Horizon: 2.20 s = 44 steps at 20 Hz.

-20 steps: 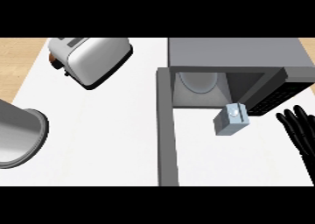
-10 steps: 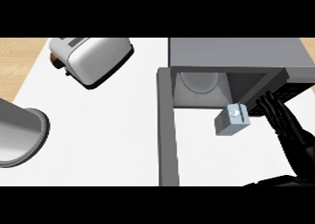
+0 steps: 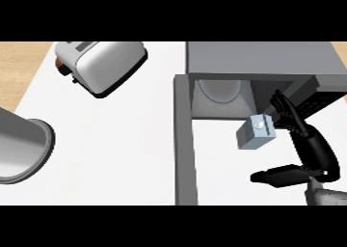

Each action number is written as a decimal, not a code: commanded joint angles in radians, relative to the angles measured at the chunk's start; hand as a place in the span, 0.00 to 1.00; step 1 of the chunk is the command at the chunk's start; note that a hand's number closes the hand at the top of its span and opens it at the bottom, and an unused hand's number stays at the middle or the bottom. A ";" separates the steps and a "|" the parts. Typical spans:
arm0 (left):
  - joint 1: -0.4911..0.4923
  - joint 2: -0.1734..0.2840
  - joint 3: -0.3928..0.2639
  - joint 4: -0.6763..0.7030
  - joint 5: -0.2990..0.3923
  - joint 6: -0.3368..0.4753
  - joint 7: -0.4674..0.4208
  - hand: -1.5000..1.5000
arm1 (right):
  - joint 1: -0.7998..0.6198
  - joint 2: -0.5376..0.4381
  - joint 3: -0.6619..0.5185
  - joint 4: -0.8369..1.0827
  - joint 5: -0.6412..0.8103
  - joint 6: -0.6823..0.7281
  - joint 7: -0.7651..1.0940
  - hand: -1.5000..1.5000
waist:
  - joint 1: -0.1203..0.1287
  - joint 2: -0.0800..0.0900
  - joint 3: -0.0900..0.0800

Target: Pick up the milk, place it into the microwave and close the microwave

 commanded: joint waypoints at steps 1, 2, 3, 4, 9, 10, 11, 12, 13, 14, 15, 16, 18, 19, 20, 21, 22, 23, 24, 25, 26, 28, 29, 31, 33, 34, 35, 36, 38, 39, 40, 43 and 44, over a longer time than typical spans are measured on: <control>0.056 0.008 0.061 -0.003 0.061 -0.069 -0.043 0.00 | -0.104 0.008 -0.029 0.210 0.071 -0.079 -0.097 0.00 | 0.011 0.001 0.001; 0.046 -0.005 0.000 -0.012 0.014 -0.033 -0.042 0.00 | -0.091 0.021 -0.023 0.215 0.078 -0.096 -0.105 0.00 | 0.003 0.001 0.000; 0.031 -0.004 0.058 0.033 0.049 -0.070 -0.052 0.00 | -0.120 -0.020 -0.064 0.281 0.062 -0.076 -0.138 0.00 | 0.003 0.002 0.000; 0.024 -0.006 0.058 0.018 0.033 -0.039 -0.037 0.00 | -0.118 -0.027 -0.050 0.251 0.071 -0.072 -0.100 0.00 | -0.002 0.001 0.000; 0.061 -0.005 0.075 -0.049 0.081 -0.080 0.002 0.00 | -0.187 -0.026 -0.050 0.498 0.127 -0.119 -0.268 0.00 | 0.003 0.002 0.001; 0.064 -0.006 0.055 -0.025 0.073 -0.082 -0.008 0.00 | -0.194 -0.045 -0.053 0.487 0.109 -0.083 -0.241 0.00 | 0.000 0.001 0.000; 0.074 -0.006 0.126 0.027 0.109 -0.146 -0.047 0.00 | -0.188 -0.054 -0.067 0.477 0.072 -0.045 -0.231 0.00 | 0.000 0.000 0.000; 0.006 -0.006 0.105 0.027 0.080 -0.095 -0.023 0.00 | -0.232 -0.079 -0.072 0.585 0.092 -0.039 -0.310 0.00 | 0.000 0.003 0.001; 0.084 -0.006 0.094 0.049 0.070 -0.116 -0.105 0.00 | -0.175 -0.065 -0.054 0.548 0.098 -0.039 -0.314 0.00 | 0.003 0.000 0.000; 0.066 -0.006 0.130 0.005 0.104 -0.132 -0.062 0.00 | -0.207 -0.033 -0.030 0.654 0.146 -0.087 -0.369 0.00 | 0.008 0.003 0.001; 0.052 -0.006 0.101 -0.014 0.105 -0.108 -0.012 0.00 | -0.236 -0.088 -0.060 0.707 0.124 -0.037 -0.426 0.00 | 0.004 0.004 0.001; 0.039 -0.006 0.113 0.060 0.084 -0.116 -0.084 0.00 | -0.236 -0.056 -0.044 0.717 0.133 -0.055 -0.410 0.00 | 0.004 0.002 0.001; 0.068 -0.006 0.071 0.018 0.064 -0.099 -0.051 0.00 | -0.252 -0.056 -0.035 0.729 0.143 -0.054 -0.389 0.00 | 0.001 0.001 0.000; 0.031 -0.001 0.166 0.046 0.133 -0.134 -0.037 0.00 | -0.302 -0.069 -0.055 0.815 0.148 -0.067 -0.415 0.00 | 0.003 0.003 0.001; 0.127 -0.006 0.095 0.034 0.090 -0.144 -0.095 0.00 | -0.276 -0.077 -0.046 0.784 0.155 -0.063 -0.412 0.00 | 0.006 0.000 0.000; 0.077 0.000 0.180 0.001 0.169 -0.154 -0.040 0.00 | -0.216 -0.059 -0.025 0.760 0.174 -0.089 -0.438 0.00 | -0.003 0.000 0.000; 0.057 -0.006 0.133 0.063 0.103 -0.146 -0.076 0.00 | -0.287 -0.055 -0.038 0.881 0.191 -0.118 -0.470 0.00 | 0.005 0.003 0.001; 0.072 -0.006 0.085 0.037 0.063 -0.118 -0.092 0.00 | -0.280 -0.049 -0.041 0.894 0.193 -0.139 -0.513 0.00 | 0.005 0.002 0.001; 0.054 -0.006 0.132 0.001 0.134 -0.110 -0.009 0.00 | -0.317 -0.072 -0.065 0.930 0.178 -0.127 -0.519 1.00 | 0.001 0.004 0.001; 0.106 -0.006 0.142 0.049 0.143 -0.176 -0.083 0.00 | -0.279 -0.066 -0.050 0.913 0.198 -0.154 -0.522 1.00 | 0.004 0.001 0.001; 0.111 -0.006 0.102 0.007 0.136 -0.155 -0.043 0.00 | -0.346 -0.076 -0.070 0.997 0.213 -0.199 -0.548 1.00 | 0.011 0.005 0.002; 0.052 -0.006 0.109 0.065 0.087 -0.144 -0.068 0.00 | -0.332 -0.069 -0.058 1.001 0.232 -0.236 -0.566 0.00 | 0.003 0.003 0.001; 0.048 -0.006 0.082 0.077 0.053 -0.121 -0.100 0.00 | -0.329 -0.093 -0.070 1.018 0.228 -0.234 -0.602 0.00 | 0.003 0.003 0.001; 0.114 -0.006 0.065 -0.009 0.093 -0.108 -0.079 0.00 | -0.336 -0.075 -0.052 1.048 0.277 -0.334 -0.629 0.00 | 0.012 0.004 0.002; 0.013 0.012 0.143 0.064 0.122 -0.120 -0.055 0.00 | -0.392 -0.101 -0.064 1.121 0.285 -0.335 -0.642 1.00 | 0.005 0.007 0.001; 0.079 -0.006 0.089 0.000 0.090 -0.106 -0.047 0.00 | -0.368 -0.066 -0.035 1.104 0.322 -0.408 -0.652 1.00 | 0.009 0.006 0.002; 0.114 0.005 0.140 0.021 0.136 -0.171 -0.081 0.00 | -0.377 -0.089 -0.044 1.155 0.336 -0.438 -0.685 1.00 | 0.025 0.008 0.003; 0.111 -0.006 0.119 0.012 0.103 -0.152 -0.071 0.00 | -0.411 -0.079 -0.038 1.170 0.343 -0.439 -0.644 1.00 | 0.017 0.006 0.002; 0.084 -0.006 0.099 0.044 0.096 -0.162 -0.087 0.00 | -0.438 -0.077 -0.060 1.260 0.340 -0.456 -0.690 1.00 | 0.026 0.011 0.003; 0.124 -0.006 0.108 0.054 0.092 -0.197 -0.130 0.00 | -0.436 -0.077 -0.059 1.266 0.344 -0.464 -0.684 1.00 | 0.026 0.008 0.002; 0.082 0.018 0.168 0.030 0.169 -0.163 -0.053 0.00 | -0.500 -0.107 -0.061 1.271 0.346 -0.433 -0.649 1.00 | 0.017 0.009 0.002; 0.160 -0.005 0.136 -0.021 0.158 -0.184 -0.065 0.00 | -0.452 -0.079 -0.090 1.299 0.331 -0.525 -0.701 1.00 | 0.020 0.008 0.003; 0.065 0.019 0.166 0.028 0.173 -0.165 -0.036 0.00 | -0.472 -0.032 -0.095 1.319 0.337 -0.596 -0.675 1.00 | 0.017 0.013 0.003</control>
